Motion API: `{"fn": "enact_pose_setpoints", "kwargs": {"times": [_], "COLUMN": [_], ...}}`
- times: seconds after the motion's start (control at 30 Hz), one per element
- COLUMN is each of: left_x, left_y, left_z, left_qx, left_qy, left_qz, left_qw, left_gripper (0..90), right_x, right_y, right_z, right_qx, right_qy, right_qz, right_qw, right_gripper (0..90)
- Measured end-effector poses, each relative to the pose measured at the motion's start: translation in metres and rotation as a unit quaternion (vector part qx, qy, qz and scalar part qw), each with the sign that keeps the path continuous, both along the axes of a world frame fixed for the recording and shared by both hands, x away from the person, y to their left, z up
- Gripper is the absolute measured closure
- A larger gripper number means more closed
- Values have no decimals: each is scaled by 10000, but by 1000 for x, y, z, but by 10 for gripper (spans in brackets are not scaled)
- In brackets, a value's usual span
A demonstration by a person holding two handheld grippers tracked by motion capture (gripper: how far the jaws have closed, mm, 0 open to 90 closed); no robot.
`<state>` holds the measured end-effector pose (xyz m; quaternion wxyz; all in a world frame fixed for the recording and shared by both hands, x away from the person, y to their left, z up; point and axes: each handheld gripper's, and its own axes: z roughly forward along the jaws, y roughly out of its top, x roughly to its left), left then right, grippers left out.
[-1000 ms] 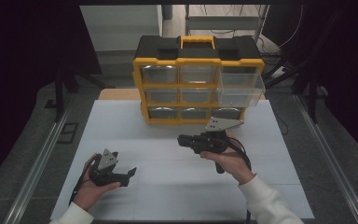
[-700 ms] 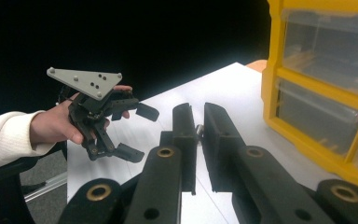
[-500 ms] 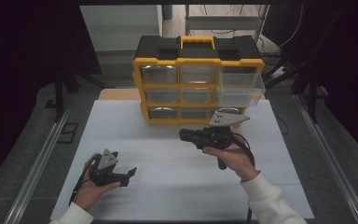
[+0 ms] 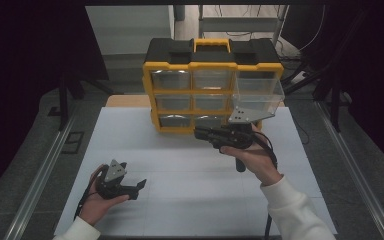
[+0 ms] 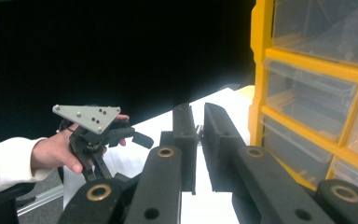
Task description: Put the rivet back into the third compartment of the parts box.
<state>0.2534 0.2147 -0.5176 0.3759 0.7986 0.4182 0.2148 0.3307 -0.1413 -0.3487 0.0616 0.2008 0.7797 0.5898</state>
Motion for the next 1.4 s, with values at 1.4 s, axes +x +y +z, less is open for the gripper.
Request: {"fn": "enact_pose_setpoints", "kwargs": {"times": [1.4], "left_x": [0], "left_y": [0], "left_z": [0], "left_qx": [8], "left_qy": [2], "left_qz": [4], "left_qw": [10000], "left_gripper": [81], "right_x": [26], "right_y": [-23], "right_z": [50], "right_qx": [242], "right_qy": [-293], "right_qz": [-451], "right_qw": [9983], "right_gripper": [836]}}
